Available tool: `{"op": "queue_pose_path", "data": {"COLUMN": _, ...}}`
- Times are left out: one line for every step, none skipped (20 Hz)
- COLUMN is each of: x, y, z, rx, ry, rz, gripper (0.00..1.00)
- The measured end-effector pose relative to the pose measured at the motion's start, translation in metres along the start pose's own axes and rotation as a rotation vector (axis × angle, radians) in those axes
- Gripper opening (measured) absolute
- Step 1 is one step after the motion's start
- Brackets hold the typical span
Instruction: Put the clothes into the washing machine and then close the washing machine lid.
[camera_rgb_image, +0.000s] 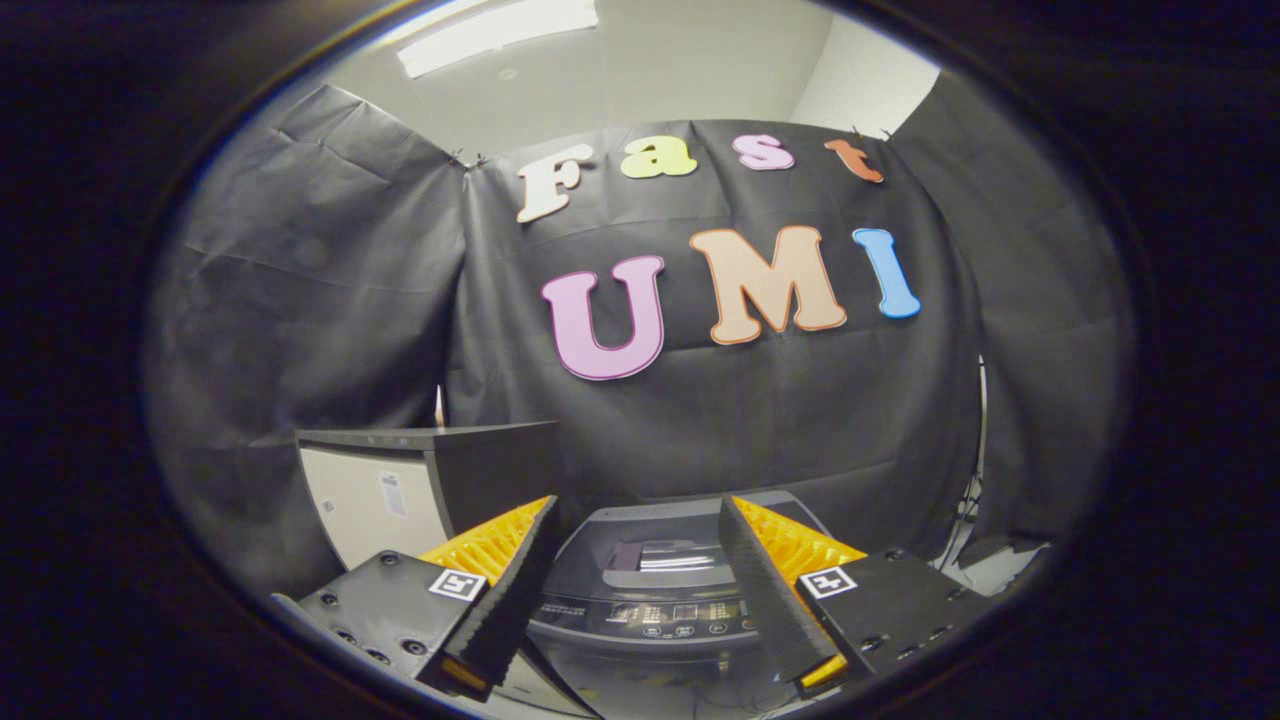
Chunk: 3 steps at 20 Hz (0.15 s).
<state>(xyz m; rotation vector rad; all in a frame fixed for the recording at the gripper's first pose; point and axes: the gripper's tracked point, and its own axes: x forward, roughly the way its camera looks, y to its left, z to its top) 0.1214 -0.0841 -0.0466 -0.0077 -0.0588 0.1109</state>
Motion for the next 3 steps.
{"op": "queue_pose_path", "data": {"x": 0.0006, "y": 0.0026, "z": -0.0018, "rx": -0.004, "ry": 0.000, "rz": 0.002, "gripper": 0.98}}
{"op": "queue_pose_path", "data": {"x": 0.0018, "y": 0.0052, "z": -0.0041, "rx": -0.014, "ry": 0.002, "rz": 0.007, "gripper": 0.98}}
{"op": "queue_pose_path", "data": {"x": 0.0032, "y": 0.0072, "z": -0.0046, "rx": -0.030, "ry": 0.005, "rz": 0.012, "gripper": 0.98}}
